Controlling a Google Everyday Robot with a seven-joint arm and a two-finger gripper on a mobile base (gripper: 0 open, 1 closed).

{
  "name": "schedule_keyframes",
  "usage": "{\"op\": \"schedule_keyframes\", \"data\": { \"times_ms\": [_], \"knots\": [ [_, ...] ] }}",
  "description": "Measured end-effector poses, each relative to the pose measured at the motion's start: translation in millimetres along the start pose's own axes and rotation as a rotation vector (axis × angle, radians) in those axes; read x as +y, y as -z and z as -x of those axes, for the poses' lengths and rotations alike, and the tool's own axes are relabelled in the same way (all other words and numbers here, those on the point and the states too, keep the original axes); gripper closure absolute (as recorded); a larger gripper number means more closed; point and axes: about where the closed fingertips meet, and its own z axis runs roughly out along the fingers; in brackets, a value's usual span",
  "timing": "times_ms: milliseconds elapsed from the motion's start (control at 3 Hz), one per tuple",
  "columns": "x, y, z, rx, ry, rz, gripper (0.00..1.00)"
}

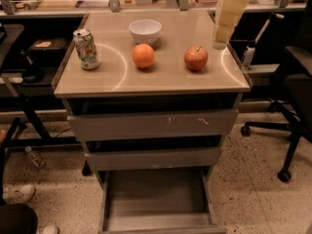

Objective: Place apple into bottom drawer

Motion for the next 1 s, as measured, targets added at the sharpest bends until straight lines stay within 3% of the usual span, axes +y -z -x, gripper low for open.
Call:
{"op": "schedule_keyframes", "data": {
  "times_ms": [333, 1000],
  "knots": [
    [-7.8, 2.0, 5.3, -0.021, -0.002, -0.03, 0.0],
    [-45.5, -63.8, 20.9, -0.081, -0.054, 0.021, 0.0]
  ]
}}
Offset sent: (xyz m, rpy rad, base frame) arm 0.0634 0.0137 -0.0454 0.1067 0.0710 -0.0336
